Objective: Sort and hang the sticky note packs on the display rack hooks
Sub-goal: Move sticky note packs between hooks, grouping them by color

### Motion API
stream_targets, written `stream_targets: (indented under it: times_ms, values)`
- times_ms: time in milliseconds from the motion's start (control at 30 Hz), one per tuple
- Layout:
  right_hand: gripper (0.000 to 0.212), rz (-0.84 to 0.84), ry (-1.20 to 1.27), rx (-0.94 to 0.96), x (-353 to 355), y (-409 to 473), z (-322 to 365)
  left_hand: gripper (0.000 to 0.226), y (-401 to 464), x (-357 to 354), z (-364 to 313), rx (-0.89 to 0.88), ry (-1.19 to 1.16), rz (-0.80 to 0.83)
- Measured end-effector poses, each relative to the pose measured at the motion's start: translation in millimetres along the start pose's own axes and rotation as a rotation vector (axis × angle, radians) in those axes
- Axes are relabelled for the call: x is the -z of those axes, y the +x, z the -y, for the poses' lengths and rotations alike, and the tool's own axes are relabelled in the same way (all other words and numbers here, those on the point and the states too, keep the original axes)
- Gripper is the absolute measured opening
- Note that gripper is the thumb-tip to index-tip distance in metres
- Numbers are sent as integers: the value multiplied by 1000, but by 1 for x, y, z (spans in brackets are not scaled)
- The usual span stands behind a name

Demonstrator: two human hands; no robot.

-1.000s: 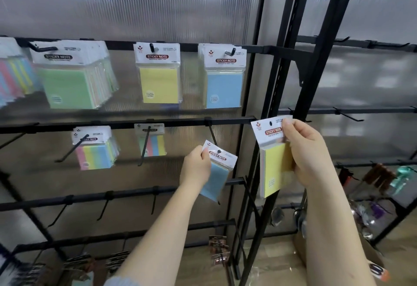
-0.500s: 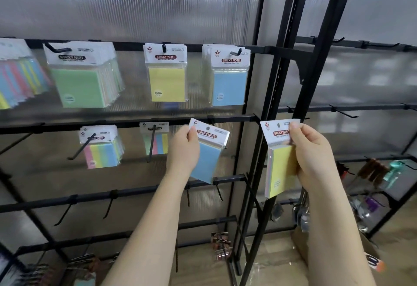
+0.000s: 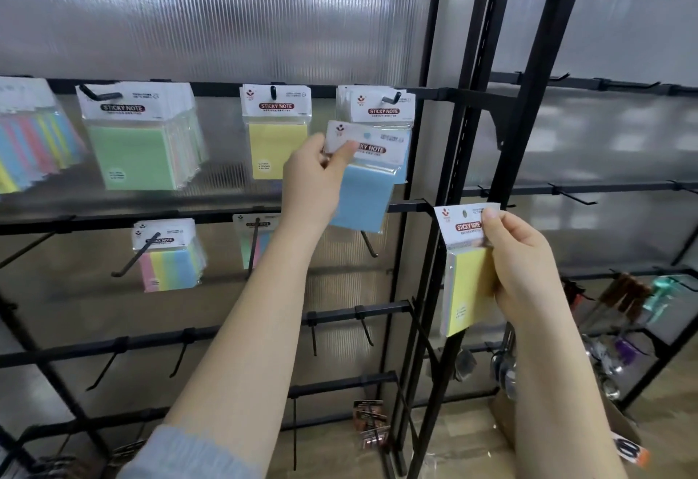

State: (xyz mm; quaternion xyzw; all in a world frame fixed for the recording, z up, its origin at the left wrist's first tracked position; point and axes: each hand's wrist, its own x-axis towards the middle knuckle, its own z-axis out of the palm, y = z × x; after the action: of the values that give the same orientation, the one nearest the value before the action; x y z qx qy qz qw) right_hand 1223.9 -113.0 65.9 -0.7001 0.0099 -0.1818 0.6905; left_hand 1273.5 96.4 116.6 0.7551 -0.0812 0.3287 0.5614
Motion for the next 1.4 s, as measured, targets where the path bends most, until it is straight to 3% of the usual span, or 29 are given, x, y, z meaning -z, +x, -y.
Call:
stream_targets:
  times_ms: [233,467,767,933,1100,1400]
  values:
    - [39,-12,-8,1,10,5,0,37,29,-31,-28,-128,-53,6]
    - [38,-15,-31,6,20,11,2,30,43,-50,-26,-92,-57,-53]
    - [34,4,-34,5,18,18,3,44,41,-55,-14,-68,-2,-110]
    - [34,26,-39,-4,12,20,5,35,50,-55,-10,-1,85,-116]
    - [32,34,-38,-7,5,22,6,33,54,-50,-6,8,354,-176]
    - [34,23,-17,8,-6,22,2,19,35,-27,15,-32,252,-175]
